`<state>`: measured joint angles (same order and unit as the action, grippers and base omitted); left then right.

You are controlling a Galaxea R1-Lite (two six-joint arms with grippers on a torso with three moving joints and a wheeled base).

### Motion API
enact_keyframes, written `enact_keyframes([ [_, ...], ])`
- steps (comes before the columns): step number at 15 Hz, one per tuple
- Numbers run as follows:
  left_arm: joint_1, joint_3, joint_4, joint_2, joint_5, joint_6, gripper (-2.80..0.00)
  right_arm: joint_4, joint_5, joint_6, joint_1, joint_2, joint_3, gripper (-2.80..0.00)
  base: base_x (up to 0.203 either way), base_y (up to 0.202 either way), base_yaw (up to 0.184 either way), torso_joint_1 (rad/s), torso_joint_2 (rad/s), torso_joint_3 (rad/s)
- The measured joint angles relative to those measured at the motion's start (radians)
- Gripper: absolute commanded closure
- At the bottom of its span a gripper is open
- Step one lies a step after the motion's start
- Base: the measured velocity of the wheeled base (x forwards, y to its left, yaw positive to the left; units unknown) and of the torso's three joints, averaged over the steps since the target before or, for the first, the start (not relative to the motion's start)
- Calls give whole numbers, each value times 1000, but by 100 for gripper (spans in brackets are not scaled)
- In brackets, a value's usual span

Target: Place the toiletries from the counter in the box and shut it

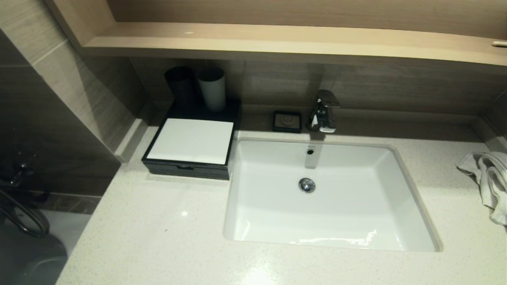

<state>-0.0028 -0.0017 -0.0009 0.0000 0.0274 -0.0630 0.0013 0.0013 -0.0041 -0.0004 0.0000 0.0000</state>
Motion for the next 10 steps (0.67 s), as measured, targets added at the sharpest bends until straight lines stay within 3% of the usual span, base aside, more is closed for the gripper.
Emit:
enact_keyframes([
  [10, 0, 0, 0, 0, 0, 0, 0, 1, 0, -5, 0, 0, 0, 0, 0, 0, 0, 0, 0, 0],
])
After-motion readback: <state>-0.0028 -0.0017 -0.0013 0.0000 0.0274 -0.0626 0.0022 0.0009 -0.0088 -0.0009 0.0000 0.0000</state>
